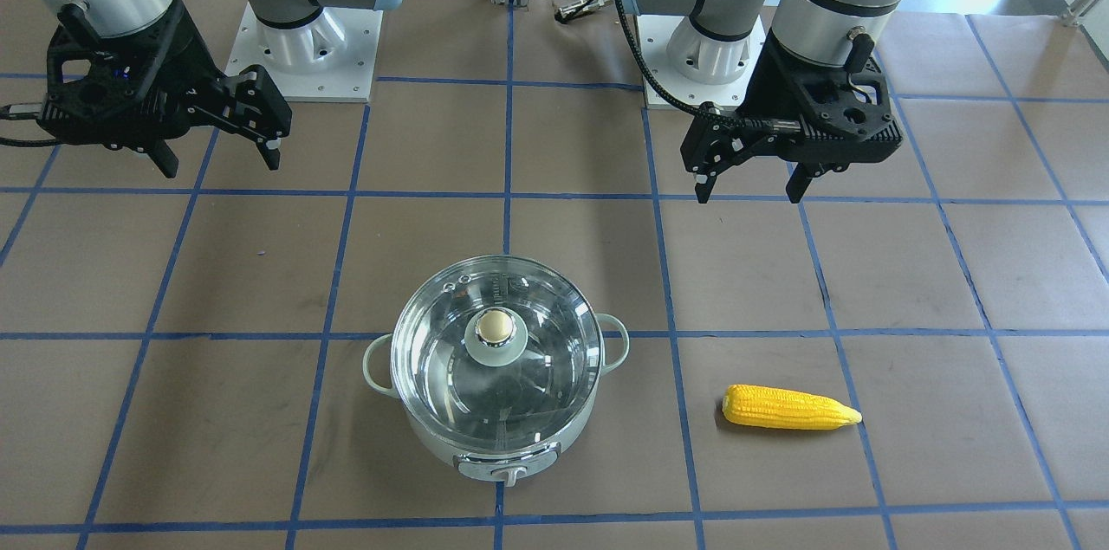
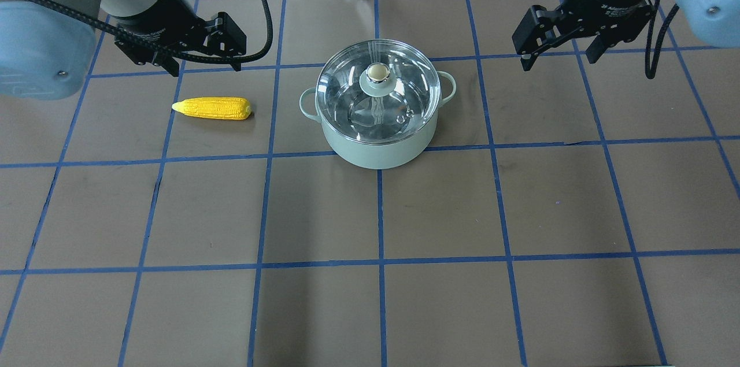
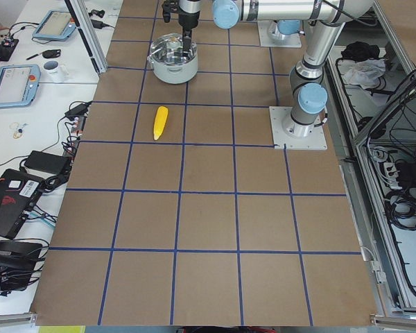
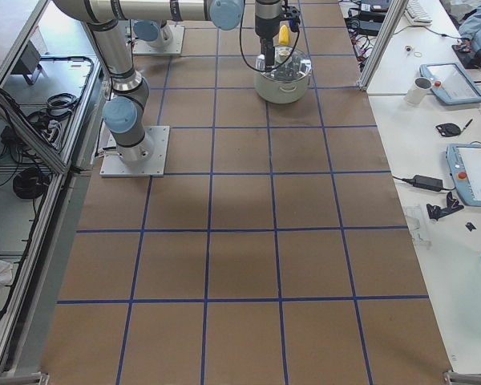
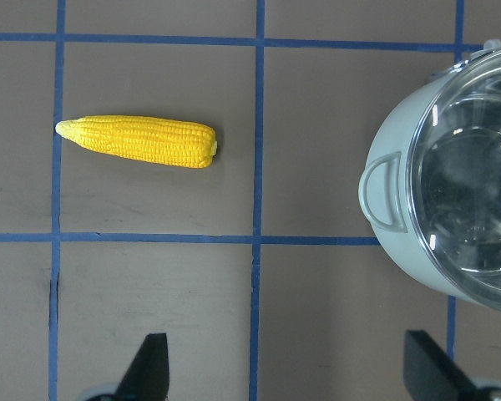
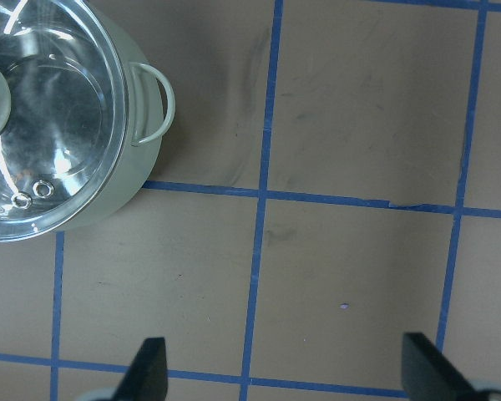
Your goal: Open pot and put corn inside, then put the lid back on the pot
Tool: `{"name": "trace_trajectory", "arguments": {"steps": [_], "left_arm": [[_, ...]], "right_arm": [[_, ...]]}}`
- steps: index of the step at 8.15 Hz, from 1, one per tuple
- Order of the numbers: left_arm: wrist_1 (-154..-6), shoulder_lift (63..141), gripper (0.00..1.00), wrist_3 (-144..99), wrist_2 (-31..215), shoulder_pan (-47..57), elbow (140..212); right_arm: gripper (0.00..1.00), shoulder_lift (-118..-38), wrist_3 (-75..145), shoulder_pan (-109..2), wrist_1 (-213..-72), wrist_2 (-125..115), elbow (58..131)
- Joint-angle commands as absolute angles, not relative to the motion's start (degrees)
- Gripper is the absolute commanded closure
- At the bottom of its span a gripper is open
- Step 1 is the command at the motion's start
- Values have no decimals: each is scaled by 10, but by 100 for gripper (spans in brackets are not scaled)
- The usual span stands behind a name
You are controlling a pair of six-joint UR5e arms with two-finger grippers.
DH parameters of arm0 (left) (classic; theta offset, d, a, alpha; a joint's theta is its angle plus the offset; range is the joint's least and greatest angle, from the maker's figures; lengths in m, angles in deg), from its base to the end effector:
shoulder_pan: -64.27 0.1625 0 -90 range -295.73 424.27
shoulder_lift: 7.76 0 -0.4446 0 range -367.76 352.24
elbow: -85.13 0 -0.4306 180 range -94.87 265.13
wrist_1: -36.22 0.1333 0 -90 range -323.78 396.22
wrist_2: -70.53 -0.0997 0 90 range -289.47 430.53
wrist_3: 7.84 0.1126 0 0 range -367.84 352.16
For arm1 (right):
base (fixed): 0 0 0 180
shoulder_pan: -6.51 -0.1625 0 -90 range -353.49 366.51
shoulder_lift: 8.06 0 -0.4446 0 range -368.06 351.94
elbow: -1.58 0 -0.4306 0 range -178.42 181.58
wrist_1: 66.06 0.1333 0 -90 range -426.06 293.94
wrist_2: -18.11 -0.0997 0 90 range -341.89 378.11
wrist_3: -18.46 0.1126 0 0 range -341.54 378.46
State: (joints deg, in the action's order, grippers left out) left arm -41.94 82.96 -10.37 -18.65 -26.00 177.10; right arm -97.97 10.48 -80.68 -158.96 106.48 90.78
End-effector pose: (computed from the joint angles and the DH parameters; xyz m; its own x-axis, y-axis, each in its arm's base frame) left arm -0.1375 -0.5514 0.4916 -0.9991 -0.0366 0.0211 -0.0395 0.9866 -0.1582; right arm 0.1100 -0.5439 0.5064 -0.9956 -0.0916 -0.0194 -0.0902 0.9937 -0.0663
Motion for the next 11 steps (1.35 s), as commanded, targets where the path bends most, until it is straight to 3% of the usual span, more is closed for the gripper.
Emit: {"name": "trace_trajectory", "arguments": {"steps": [1, 5, 11], "left_arm": [[-420, 829, 0, -104, -187, -260, 1771], [-423, 831, 0, -65, -189, -256, 1770], [-415, 861, 0, 320, -189, -159, 1769]], "right_arm": [[0, -979, 98, -807, -1590, 1065, 908], [0, -980, 98, -807, -1590, 1065, 908], [0, -980, 98, -807, -1590, 1064, 908]]}}
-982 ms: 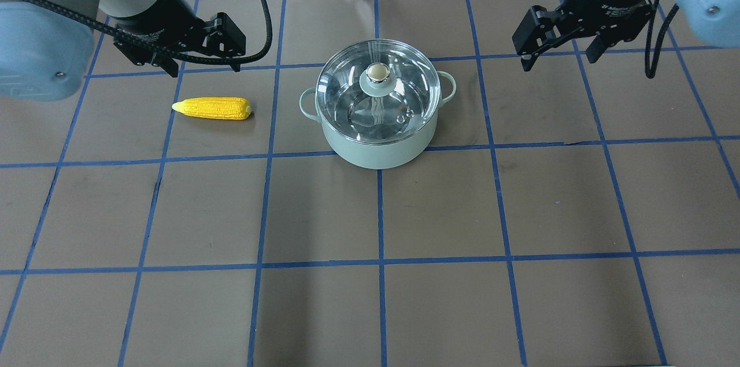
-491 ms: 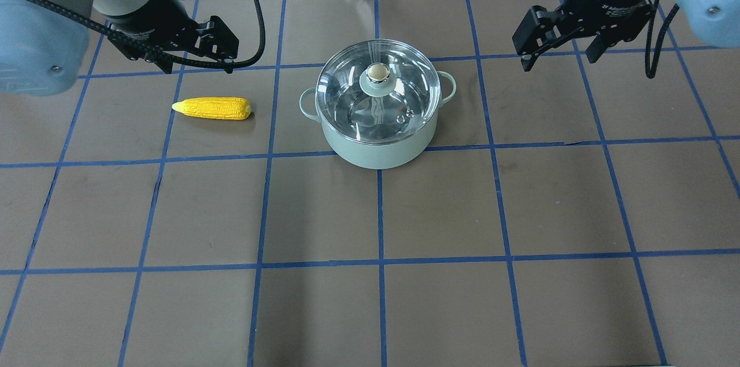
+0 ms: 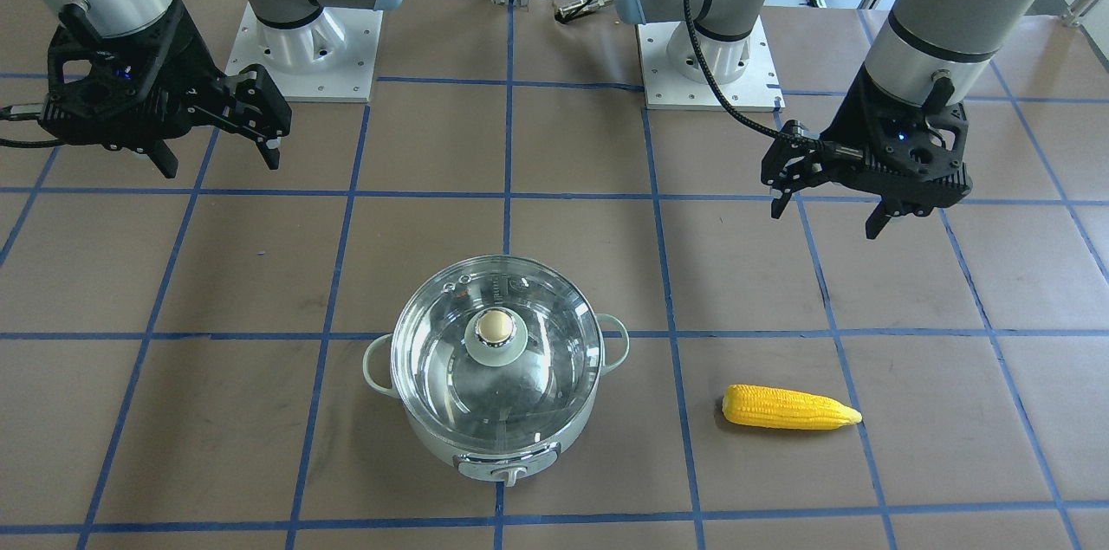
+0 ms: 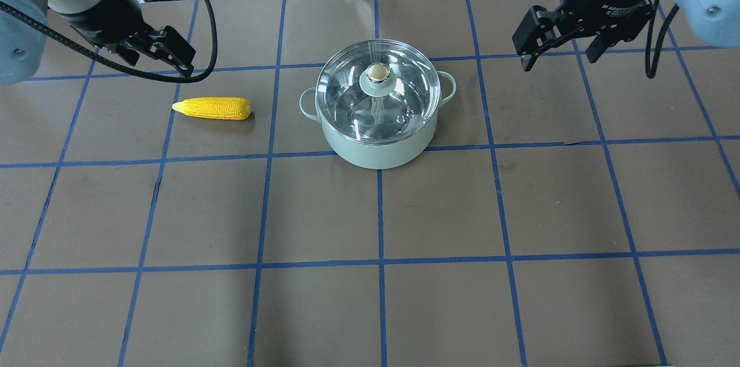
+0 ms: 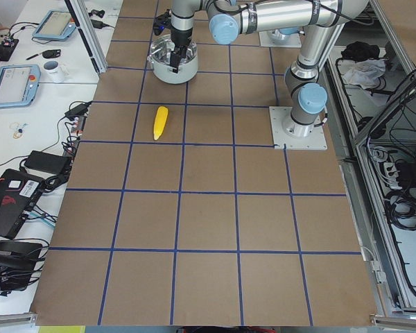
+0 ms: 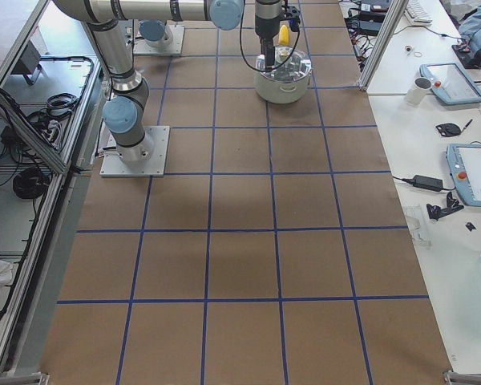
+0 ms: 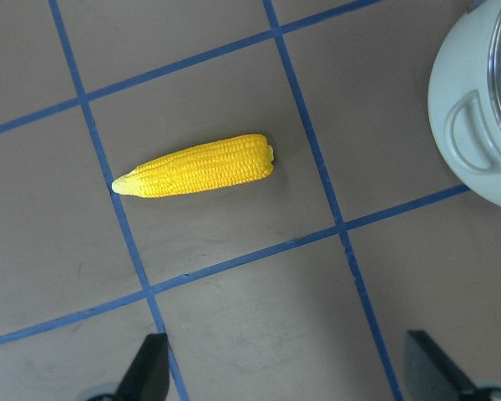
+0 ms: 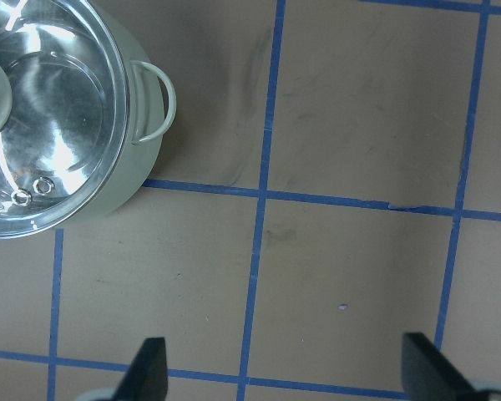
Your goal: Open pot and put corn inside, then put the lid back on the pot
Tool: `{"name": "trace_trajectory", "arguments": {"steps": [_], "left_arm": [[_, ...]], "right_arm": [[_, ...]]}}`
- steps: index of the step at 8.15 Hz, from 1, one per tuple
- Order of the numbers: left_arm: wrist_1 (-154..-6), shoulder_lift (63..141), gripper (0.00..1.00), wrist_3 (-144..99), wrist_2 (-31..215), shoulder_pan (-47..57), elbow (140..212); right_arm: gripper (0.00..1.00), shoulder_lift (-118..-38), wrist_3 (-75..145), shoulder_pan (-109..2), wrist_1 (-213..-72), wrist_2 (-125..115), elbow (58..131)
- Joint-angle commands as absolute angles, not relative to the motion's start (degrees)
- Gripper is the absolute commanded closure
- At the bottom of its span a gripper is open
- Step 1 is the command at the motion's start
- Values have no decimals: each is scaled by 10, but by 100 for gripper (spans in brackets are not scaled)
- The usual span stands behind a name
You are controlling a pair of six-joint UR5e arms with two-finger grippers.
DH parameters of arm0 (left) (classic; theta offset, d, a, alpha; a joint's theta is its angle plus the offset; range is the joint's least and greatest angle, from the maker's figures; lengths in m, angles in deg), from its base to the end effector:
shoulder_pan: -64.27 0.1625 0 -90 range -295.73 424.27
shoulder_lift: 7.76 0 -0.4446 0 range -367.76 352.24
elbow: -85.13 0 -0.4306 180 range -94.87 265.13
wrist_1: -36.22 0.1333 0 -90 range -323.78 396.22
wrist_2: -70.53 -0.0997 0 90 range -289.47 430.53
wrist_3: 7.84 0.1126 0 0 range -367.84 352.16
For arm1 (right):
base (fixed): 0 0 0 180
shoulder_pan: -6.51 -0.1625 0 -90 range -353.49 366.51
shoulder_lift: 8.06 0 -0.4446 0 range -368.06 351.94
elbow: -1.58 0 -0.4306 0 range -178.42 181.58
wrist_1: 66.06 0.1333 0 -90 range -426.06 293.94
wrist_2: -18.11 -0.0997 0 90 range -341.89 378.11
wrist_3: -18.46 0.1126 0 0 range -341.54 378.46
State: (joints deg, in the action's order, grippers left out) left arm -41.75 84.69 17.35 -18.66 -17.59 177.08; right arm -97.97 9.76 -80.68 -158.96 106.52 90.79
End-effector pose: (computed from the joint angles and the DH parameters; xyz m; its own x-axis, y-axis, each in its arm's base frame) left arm -0.0539 -0.5755 0.4753 -0.9557 0.2912 -0.0438 0.2944 0.9473 -0.1261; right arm 0.1099 -0.5439 0.5063 -0.9944 -0.1041 -0.0179 -0.1027 0.9925 -0.0663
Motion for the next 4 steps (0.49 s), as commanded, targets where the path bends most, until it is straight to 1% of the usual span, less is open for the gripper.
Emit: {"name": "trace_trajectory", "arguments": {"steps": [1, 3, 4], "left_arm": [[-415, 870, 0, 375, -189, -137, 1771], [-407, 887, 0, 481, -188, -112, 1771], [-372, 906, 0, 555, -188, -109, 1773]], "right_arm": [[0, -980, 98, -807, -1590, 1065, 908], [0, -980, 98, -807, -1590, 1065, 908], [0, -980, 98, -807, -1590, 1065, 908]]}}
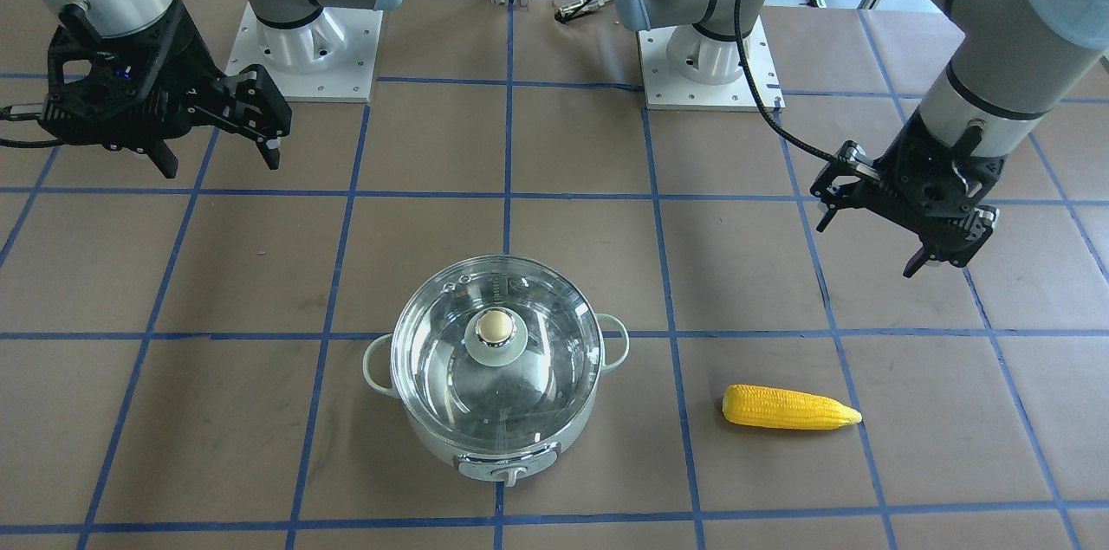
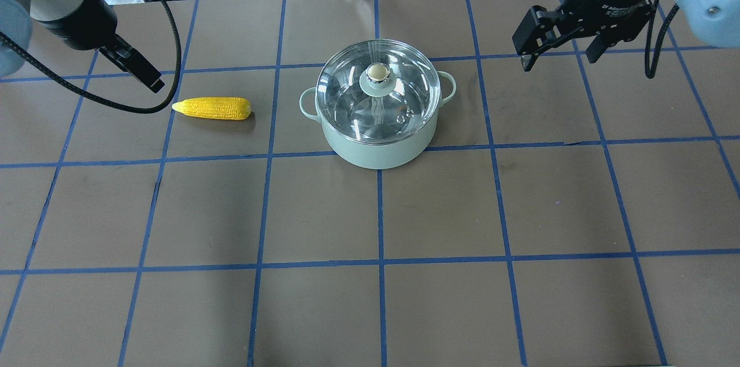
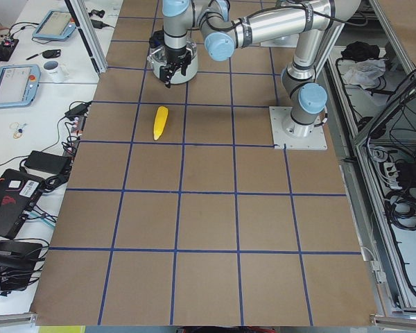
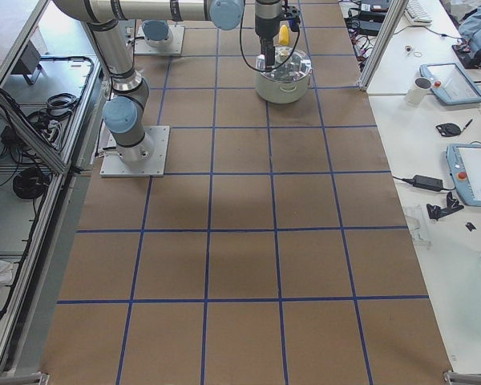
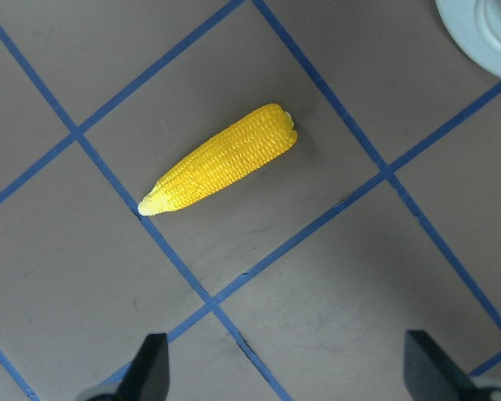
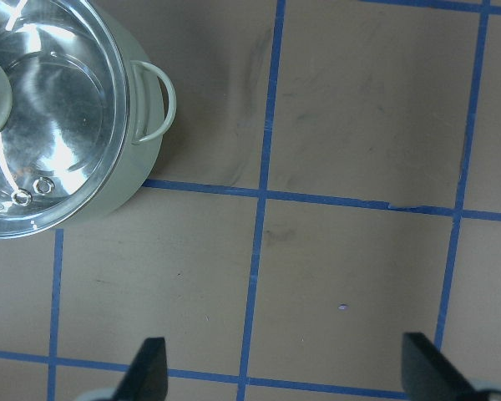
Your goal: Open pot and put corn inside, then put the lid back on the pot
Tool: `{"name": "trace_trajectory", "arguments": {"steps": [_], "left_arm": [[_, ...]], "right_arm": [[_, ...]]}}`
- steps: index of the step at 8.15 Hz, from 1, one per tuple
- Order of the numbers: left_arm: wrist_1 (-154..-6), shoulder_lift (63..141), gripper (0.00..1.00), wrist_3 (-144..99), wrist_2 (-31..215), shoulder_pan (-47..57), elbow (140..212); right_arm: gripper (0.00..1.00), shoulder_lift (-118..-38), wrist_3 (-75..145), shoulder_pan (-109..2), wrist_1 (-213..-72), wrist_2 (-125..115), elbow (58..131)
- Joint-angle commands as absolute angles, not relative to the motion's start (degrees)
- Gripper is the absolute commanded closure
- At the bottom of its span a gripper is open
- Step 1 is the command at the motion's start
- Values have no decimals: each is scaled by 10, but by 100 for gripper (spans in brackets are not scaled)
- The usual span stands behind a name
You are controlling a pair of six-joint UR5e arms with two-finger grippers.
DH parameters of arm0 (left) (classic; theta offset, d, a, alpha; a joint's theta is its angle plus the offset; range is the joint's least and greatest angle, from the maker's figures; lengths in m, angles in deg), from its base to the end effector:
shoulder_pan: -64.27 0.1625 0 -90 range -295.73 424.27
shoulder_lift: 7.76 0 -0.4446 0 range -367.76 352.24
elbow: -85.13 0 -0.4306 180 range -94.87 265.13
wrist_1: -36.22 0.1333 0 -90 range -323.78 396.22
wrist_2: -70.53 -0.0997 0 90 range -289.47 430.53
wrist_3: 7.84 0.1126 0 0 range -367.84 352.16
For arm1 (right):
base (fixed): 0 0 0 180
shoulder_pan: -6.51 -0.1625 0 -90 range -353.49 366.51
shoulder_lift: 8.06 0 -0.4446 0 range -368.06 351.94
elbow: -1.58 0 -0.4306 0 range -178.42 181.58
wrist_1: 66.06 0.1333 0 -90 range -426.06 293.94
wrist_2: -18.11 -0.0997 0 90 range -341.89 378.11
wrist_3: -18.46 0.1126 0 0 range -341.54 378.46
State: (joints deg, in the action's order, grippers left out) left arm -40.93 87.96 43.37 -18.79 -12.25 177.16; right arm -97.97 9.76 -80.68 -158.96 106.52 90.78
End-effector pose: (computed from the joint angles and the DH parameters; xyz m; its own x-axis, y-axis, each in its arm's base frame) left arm 0.0043 -0.5957 0.4435 -0.7903 0.6096 -0.0619 0.6127 0.7877 -0.0649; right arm 0.1099 -0.5439 0.5064 -0.9944 -0.1041 -0.0178 -0.1027 0.9925 -0.0664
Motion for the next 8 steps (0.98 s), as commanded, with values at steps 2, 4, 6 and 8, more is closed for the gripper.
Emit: {"name": "trace_trajectory", "arguments": {"steps": [2, 4, 6, 8], "left_arm": [[-333, 937, 0, 671, -189, -102, 1772], [-305, 973, 0, 802, -187, -98, 1773], [-251, 1007, 0, 878, -187, -99, 1774], [-248, 1022, 0, 915, -188, -98, 1774]], "right_arm": [[0, -979, 98, -807, -1590, 1064, 908], [0, -976, 107, -808, -1597, 1062, 908], [0, -972, 108, -809, -1602, 1063, 907], [0, -923, 171, -875, -1688, 1061, 895]]}}
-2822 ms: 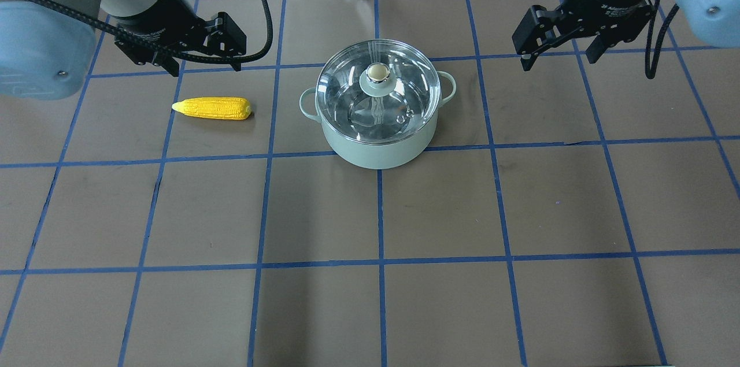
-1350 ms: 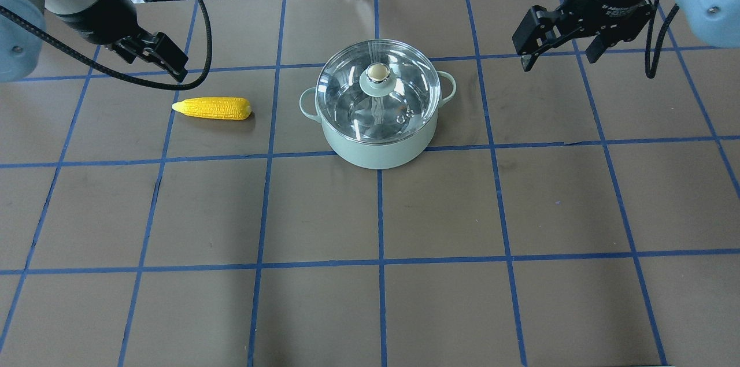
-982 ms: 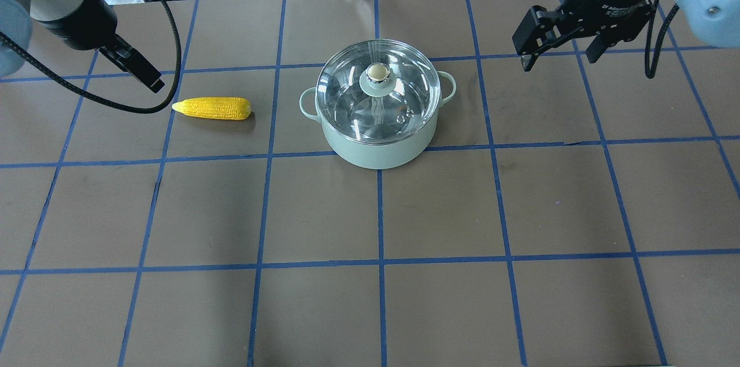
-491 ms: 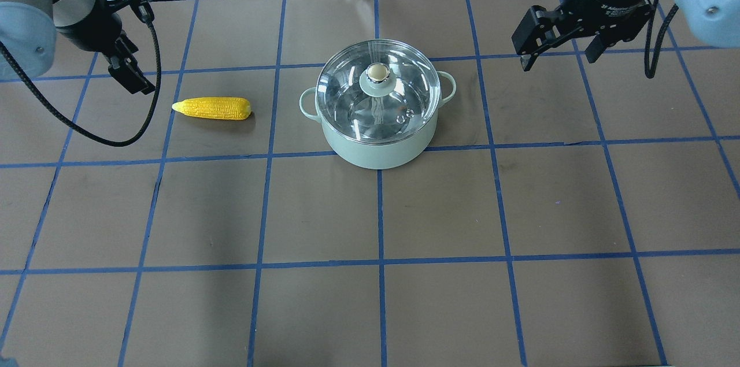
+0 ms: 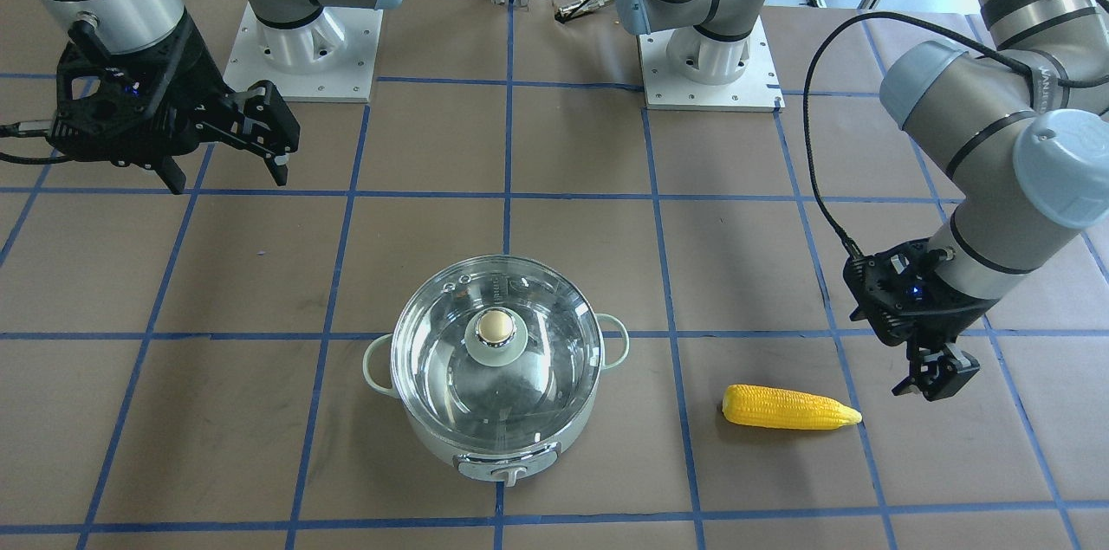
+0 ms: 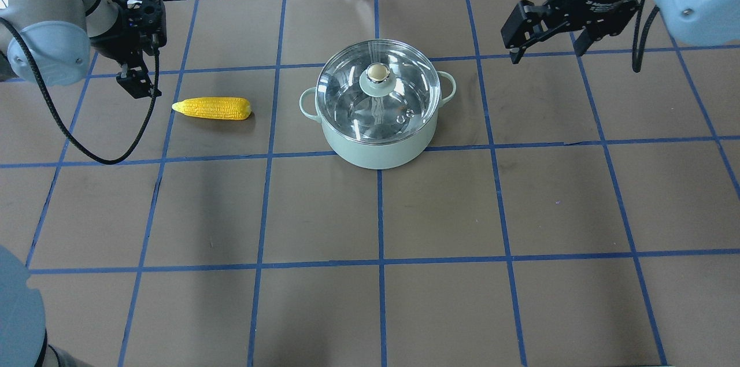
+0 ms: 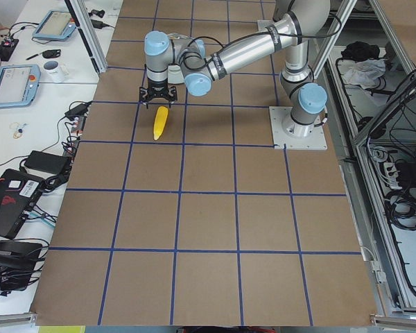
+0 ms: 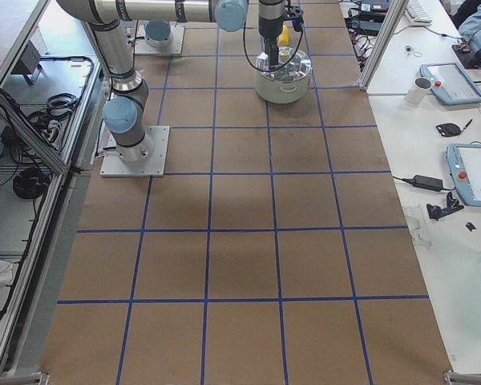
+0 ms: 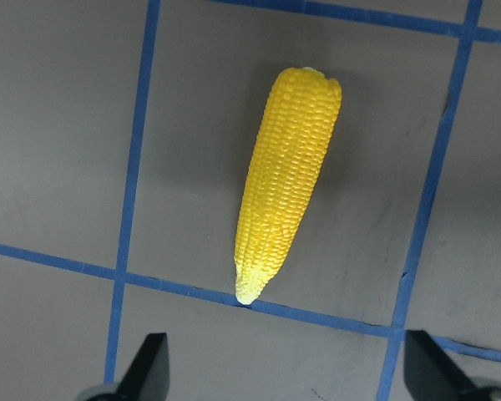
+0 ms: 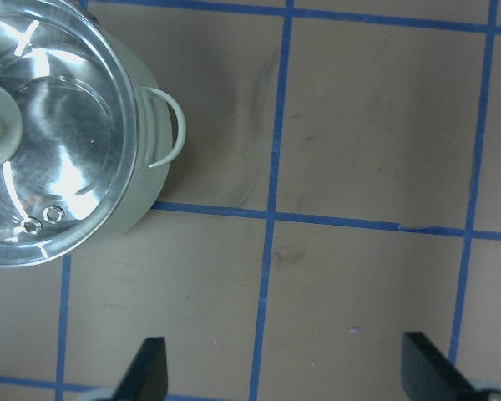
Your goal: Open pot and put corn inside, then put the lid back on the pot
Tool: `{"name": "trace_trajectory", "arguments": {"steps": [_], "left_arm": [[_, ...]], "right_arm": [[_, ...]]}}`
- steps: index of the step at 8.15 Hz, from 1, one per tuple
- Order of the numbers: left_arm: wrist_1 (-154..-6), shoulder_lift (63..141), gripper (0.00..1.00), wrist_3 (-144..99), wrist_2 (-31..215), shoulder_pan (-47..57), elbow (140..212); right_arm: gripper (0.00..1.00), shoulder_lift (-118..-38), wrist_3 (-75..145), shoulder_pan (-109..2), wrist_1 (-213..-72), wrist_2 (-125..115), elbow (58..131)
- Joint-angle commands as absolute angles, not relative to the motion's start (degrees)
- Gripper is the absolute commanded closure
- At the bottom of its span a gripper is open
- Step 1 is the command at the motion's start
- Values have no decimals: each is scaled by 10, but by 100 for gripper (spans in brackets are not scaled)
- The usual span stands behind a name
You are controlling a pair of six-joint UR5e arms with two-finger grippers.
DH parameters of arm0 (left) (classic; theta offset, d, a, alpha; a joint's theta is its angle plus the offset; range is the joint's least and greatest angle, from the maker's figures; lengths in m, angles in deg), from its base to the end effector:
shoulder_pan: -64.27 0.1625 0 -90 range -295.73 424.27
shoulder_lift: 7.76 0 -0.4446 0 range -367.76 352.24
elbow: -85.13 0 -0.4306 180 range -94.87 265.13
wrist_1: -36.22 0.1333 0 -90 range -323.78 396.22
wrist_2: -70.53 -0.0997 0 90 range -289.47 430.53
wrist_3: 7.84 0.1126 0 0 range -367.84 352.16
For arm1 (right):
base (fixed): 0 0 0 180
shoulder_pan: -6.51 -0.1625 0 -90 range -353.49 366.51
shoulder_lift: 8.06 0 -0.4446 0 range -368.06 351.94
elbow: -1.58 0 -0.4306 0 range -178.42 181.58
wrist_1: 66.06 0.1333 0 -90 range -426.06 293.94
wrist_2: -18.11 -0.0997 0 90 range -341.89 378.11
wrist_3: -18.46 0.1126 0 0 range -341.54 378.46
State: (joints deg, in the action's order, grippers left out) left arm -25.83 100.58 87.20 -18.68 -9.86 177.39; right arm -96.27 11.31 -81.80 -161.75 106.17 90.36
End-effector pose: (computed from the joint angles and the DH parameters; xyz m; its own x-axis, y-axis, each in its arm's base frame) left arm 0.0497 -0.6681 0.3341 -0.1856 0.9742 -0.1286 0.9824 0.1869 -0.0024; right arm 0.1207 -0.5576 0.4994 -0.9950 -0.0977 -0.0223 -0.0952 0.9911 -0.0927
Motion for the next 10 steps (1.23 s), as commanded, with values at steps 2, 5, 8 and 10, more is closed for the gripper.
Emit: {"name": "trace_trajectory", "arguments": {"steps": [2, 5, 8, 10], "left_arm": [[-239, 1059, 0, 918, -187, -98, 1774], [-202, 1087, 0, 963, -182, -99, 1772], [-198, 1115, 0, 967, -168, -99, 1772], [-192, 1121, 0, 961, -142, -100, 1772]], "right_arm": [[0, -840, 295, -972, -1731, 1063, 829], [0, -756, 397, -1015, -1833, 1061, 813], [0, -721, 403, -1014, -1848, 1065, 820], [15, -712, 403, -1023, -1849, 1070, 822]]}}
